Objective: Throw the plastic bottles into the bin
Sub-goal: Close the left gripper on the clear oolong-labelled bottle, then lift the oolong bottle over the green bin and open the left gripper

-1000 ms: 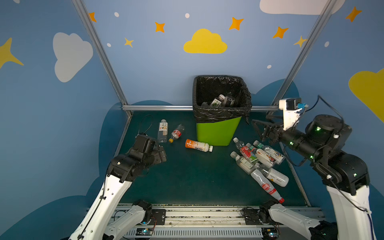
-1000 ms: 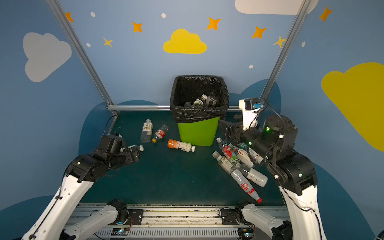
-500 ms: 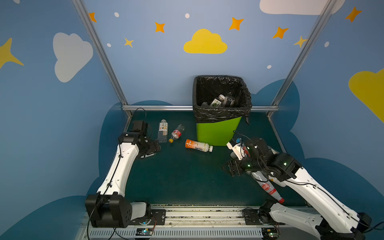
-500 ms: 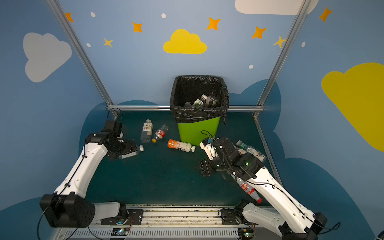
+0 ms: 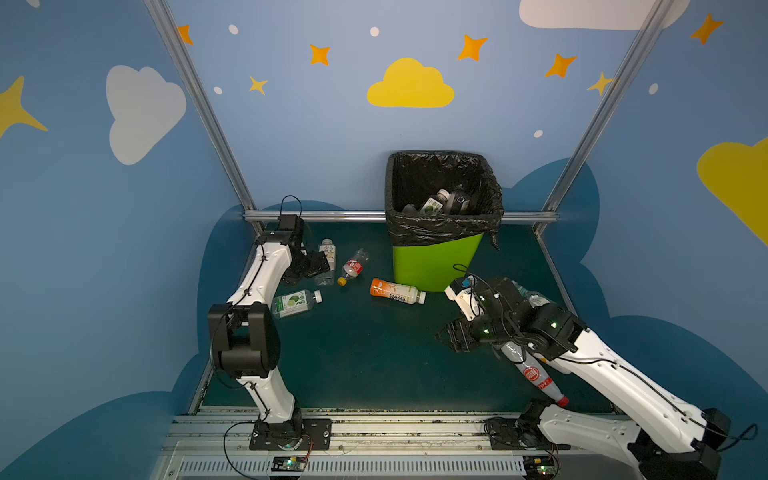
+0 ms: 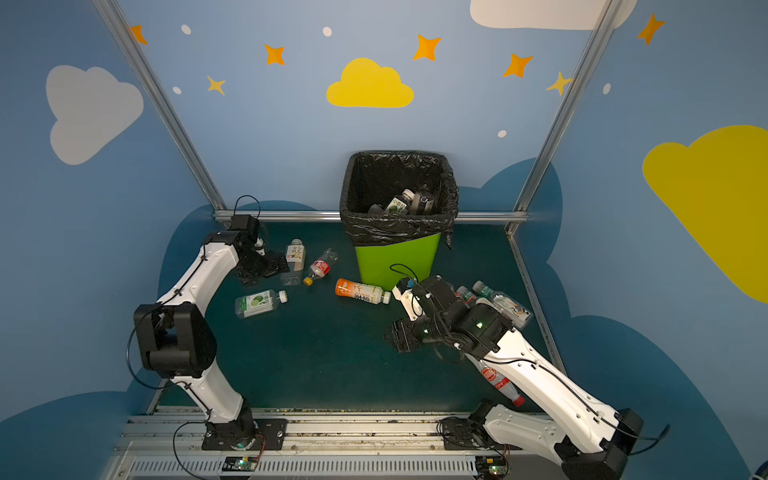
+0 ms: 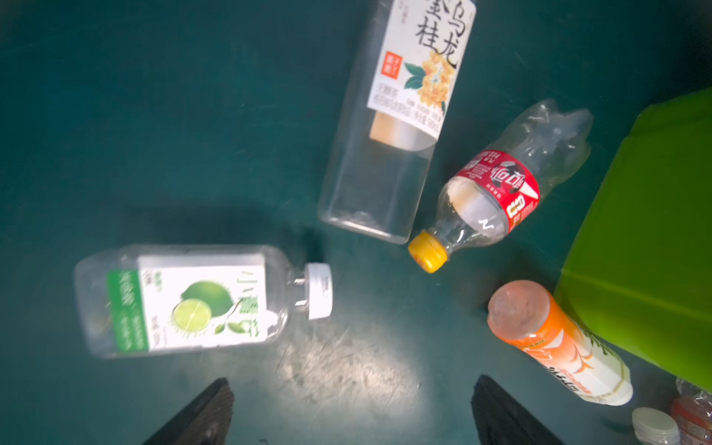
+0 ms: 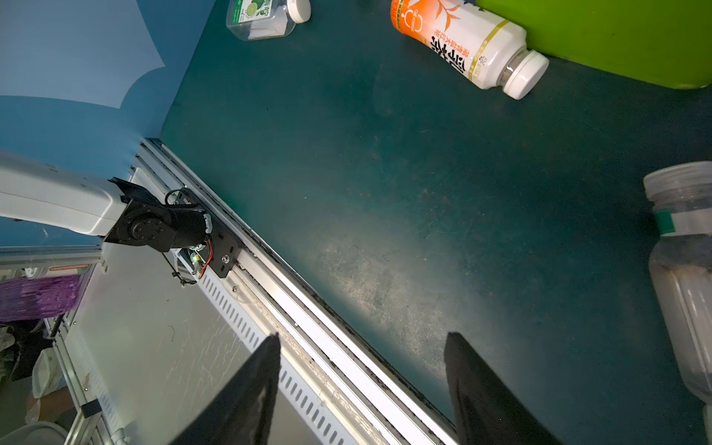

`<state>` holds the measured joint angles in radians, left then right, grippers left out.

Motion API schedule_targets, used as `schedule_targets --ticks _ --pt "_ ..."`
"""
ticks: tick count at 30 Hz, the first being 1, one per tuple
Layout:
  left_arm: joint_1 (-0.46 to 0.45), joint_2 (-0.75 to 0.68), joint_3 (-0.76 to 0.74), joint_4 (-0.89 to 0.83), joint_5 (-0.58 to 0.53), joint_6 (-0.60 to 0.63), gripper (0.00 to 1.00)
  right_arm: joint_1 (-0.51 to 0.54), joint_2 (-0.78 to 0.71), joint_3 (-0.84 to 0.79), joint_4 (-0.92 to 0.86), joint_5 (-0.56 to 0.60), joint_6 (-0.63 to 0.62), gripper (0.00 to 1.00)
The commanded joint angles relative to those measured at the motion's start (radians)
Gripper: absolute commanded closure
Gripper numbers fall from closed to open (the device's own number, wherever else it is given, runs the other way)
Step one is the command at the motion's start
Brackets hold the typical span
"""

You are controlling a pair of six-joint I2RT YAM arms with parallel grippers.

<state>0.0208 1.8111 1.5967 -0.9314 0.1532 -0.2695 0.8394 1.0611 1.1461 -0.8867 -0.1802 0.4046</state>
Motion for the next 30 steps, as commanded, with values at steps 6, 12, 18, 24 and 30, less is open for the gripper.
schedule_targets --ticks 6,12,18,24,30 --pt "-0.021 0.227 0.2 -0.016 -0.006 0.045 0.07 0.006 0.053 0.055 -0.009 0.06 0.023 0.32" --pt "-0.034 0.363 0.335 -0.045 -0.046 0.072 0.08 0.006 0.107 0.095 -0.009 0.074 0.03 0.32" --pt "-0.042 0.447 0.427 -0.068 -0.097 0.097 0.11 0.006 0.149 0.128 -0.016 0.082 0.037 0.32" --pt "-0.041 0.517 0.512 -0.089 -0.1 0.108 0.16 0.006 0.151 0.132 -0.026 0.1 0.056 0.32" --pt "-0.041 0.579 0.579 -0.105 -0.104 0.113 0.18 0.007 0.137 0.128 -0.034 0.119 0.075 0.32"
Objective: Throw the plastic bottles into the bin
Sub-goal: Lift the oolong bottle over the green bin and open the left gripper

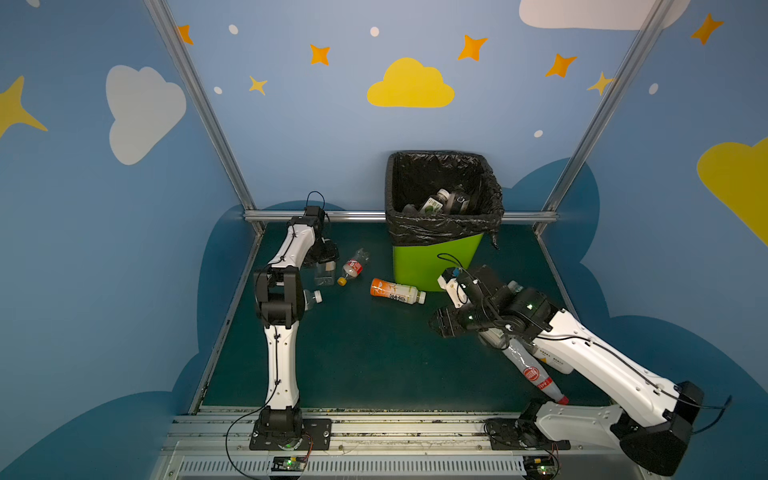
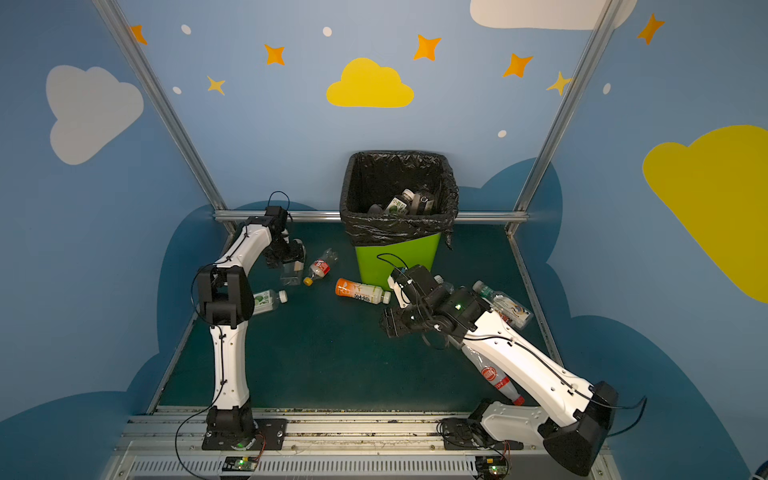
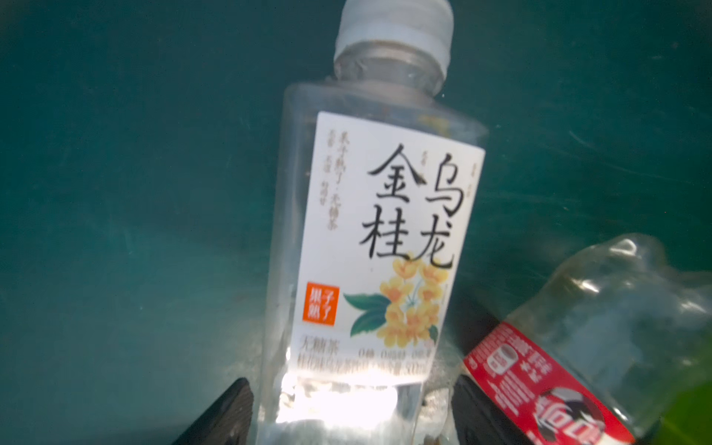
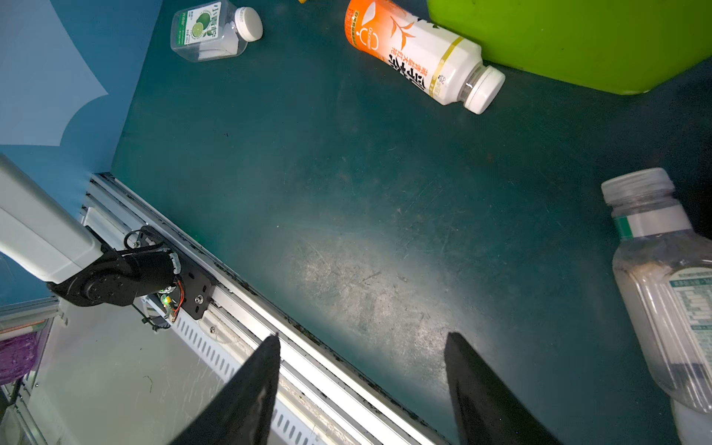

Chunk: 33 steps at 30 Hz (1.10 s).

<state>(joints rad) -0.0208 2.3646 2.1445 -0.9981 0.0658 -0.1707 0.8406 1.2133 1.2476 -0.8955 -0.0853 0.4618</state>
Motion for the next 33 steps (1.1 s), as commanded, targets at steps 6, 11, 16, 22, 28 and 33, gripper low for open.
schedule_targets --ticks 6,11,16,22,28,33 --pt "0.0 0.069 0.082 -0.06 -0.03 0.026 0.26 0.007 -0.021 0.029 -0.025 0.038 0.033 0.32" --pt "0.004 0.06 0.061 -0.038 -0.038 0.034 0.44 0.007 -0.018 0.03 -0.022 0.043 0.043 0.32" --pt "0.021 0.005 0.008 -0.022 -0.026 0.024 0.44 0.008 -0.006 0.04 -0.025 0.041 0.051 0.32" --pt "0.07 -0.219 -0.222 0.096 0.017 -0.012 0.44 0.008 0.004 0.041 -0.021 0.039 0.049 0.32" --pt "0.089 -0.516 -0.397 0.149 0.102 -0.04 0.45 0.009 0.033 0.057 -0.02 0.021 0.032 0.32" --pt "0.035 -0.801 -0.481 0.275 0.267 -0.097 0.45 0.009 0.064 0.076 -0.022 0.01 0.01 0.32"
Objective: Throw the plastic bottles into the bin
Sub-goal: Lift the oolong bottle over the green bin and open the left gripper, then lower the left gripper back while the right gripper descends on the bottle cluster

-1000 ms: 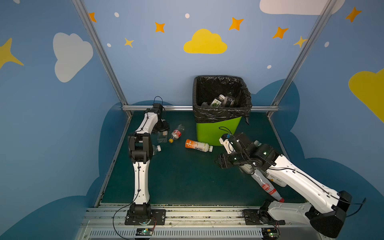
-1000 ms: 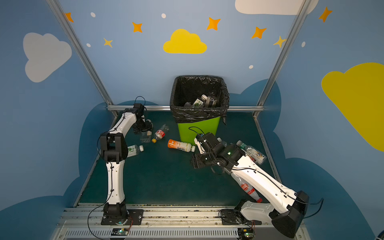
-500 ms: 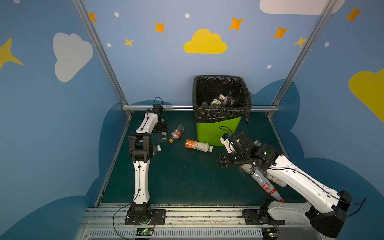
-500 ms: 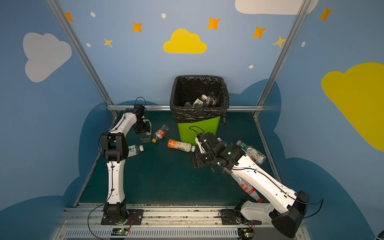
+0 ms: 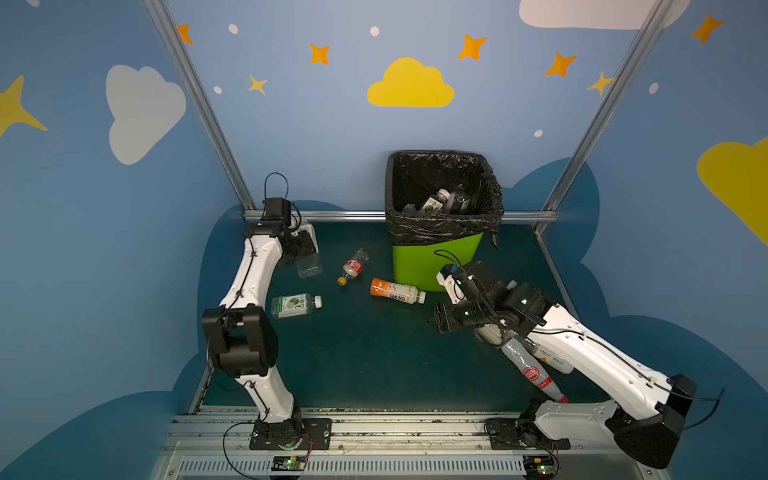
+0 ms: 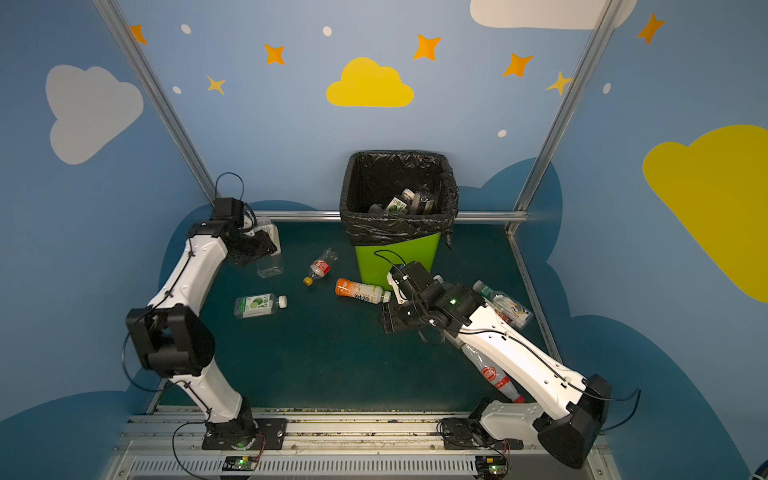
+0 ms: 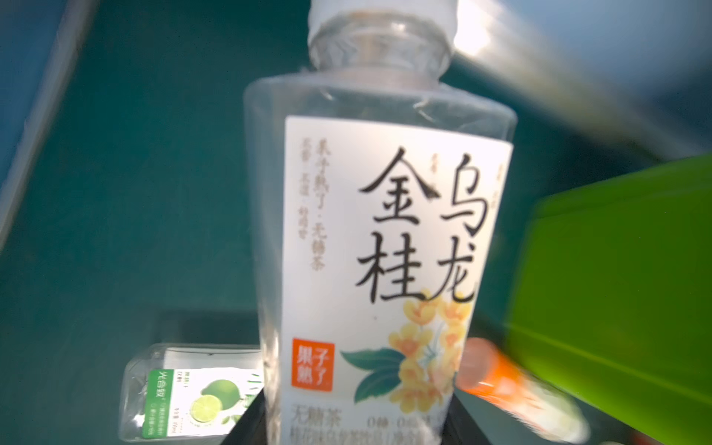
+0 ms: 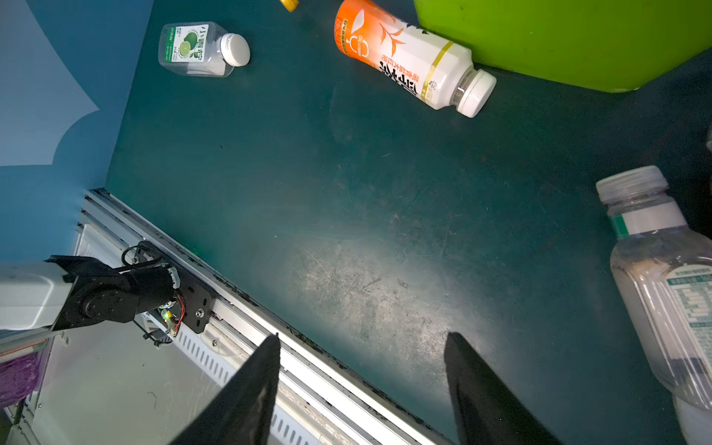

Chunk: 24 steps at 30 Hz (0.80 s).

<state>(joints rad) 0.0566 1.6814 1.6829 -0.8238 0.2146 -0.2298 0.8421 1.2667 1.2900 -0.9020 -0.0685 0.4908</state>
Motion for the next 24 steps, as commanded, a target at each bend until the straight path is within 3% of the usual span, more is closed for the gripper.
schedule_targets --ticks 1,5,10,12,15,16,18,21,24 --pt "-0.074 -0.161 -0.011 0.132 0.125 -0.042 0.44 0.007 0.018 0.04 -0.018 -0.008 -0.024 0.32" --pt "-0.264 -0.217 0.135 0.242 0.102 -0.015 0.41 0.006 0.054 0.079 -0.037 -0.023 -0.053 0.32" --pt "-0.4 0.003 0.414 0.382 0.093 -0.004 0.36 0.006 0.086 0.122 -0.05 -0.042 -0.085 0.32" --pt "-0.411 0.195 0.665 0.324 0.119 -0.033 0.01 0.006 0.089 0.126 -0.052 -0.052 -0.093 0.32" --pt "-0.417 0.556 1.344 -0.027 0.056 -0.072 0.0 0.005 0.082 0.142 -0.083 -0.055 -0.096 0.32" --pt "-0.404 0.557 1.396 -0.043 0.084 -0.094 0.0 0.005 0.073 0.147 -0.099 -0.047 -0.098 0.32" --pt "-0.389 0.346 1.058 0.094 0.125 -0.133 0.0 0.002 0.036 0.13 -0.117 -0.01 -0.079 0.31" --pt "-0.437 0.067 0.591 0.388 0.118 -0.078 0.0 -0.021 -0.038 0.047 -0.067 0.009 -0.058 0.3" --pt "-0.446 -0.008 0.541 0.277 0.072 -0.053 0.0 -0.069 -0.08 0.016 -0.052 -0.011 -0.047 0.3"
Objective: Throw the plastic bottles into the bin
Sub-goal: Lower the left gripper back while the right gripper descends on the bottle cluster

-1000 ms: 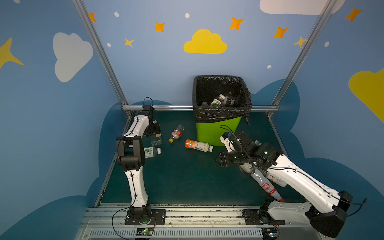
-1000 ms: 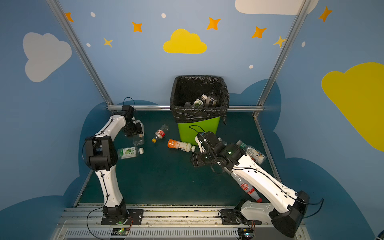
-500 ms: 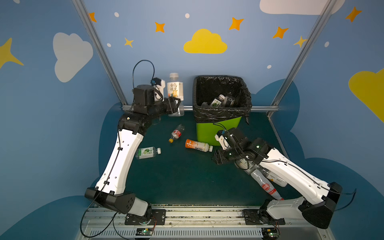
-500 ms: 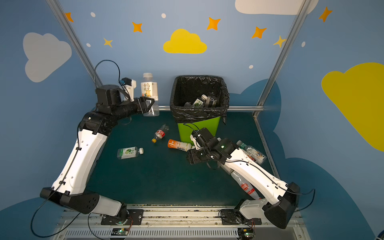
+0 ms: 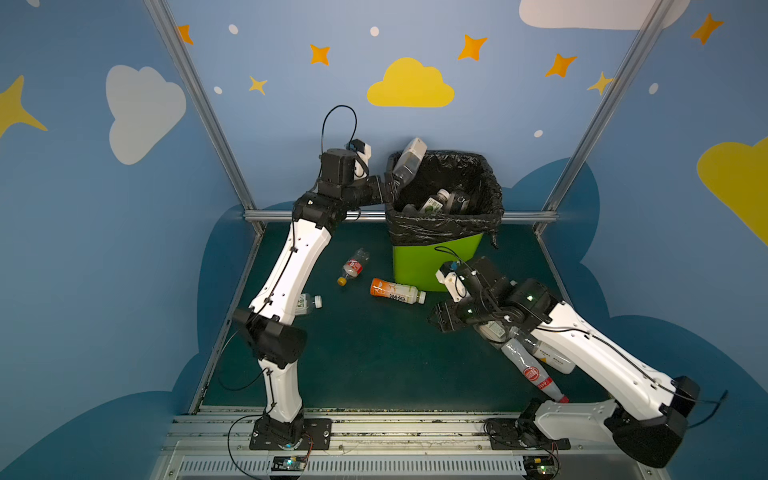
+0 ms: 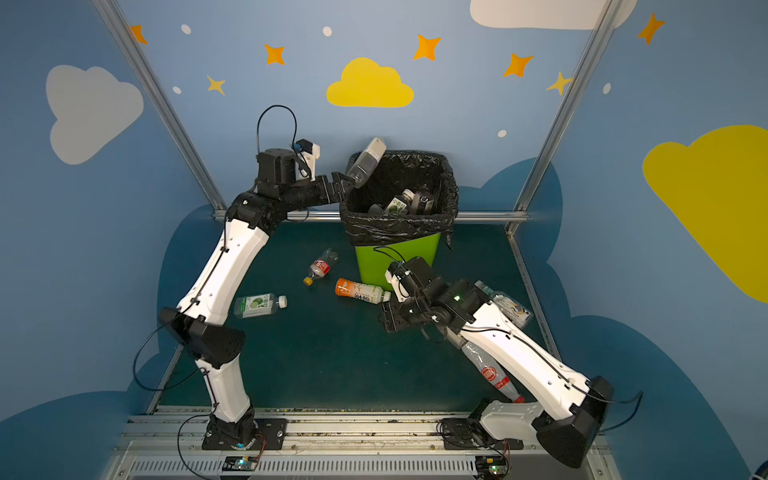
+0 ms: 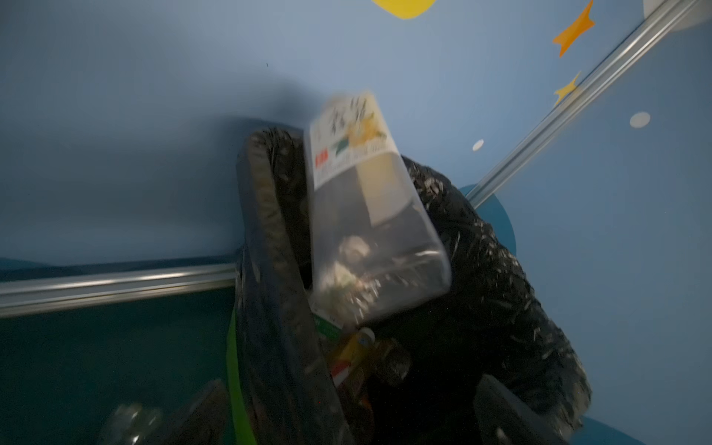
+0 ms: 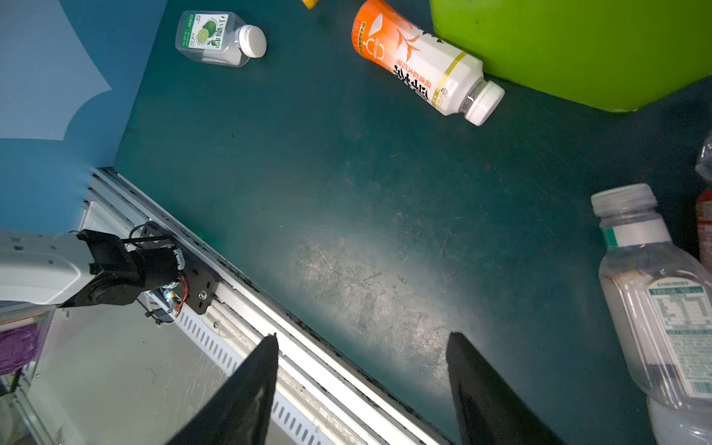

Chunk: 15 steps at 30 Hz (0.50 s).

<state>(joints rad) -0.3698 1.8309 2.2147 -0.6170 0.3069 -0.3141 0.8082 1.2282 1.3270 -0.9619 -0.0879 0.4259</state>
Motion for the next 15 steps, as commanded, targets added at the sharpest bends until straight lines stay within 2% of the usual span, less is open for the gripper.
schedule_targets --ticks 1,5,10,15 --pt "-0.023 -0.173 0.01 0.015 -0.023 0.044 0.0 -0.048 -0.054 -0.024 0.005 0.006 0.016 0.3" --pt "-0.03 -0.253 -0.057 -0.085 -0.052 0.062 0.0 -0.095 -0.1 -0.034 0.008 0.027 0.001 0.28" --pt "-0.031 -0.413 -0.323 -0.113 -0.12 0.045 0.0 -0.177 -0.181 -0.054 -0.022 0.122 0.016 0.24" --pt "-0.036 -0.569 -0.615 -0.21 -0.161 0.026 0.0 -0.296 -0.193 -0.038 -0.188 0.264 -0.002 0.2"
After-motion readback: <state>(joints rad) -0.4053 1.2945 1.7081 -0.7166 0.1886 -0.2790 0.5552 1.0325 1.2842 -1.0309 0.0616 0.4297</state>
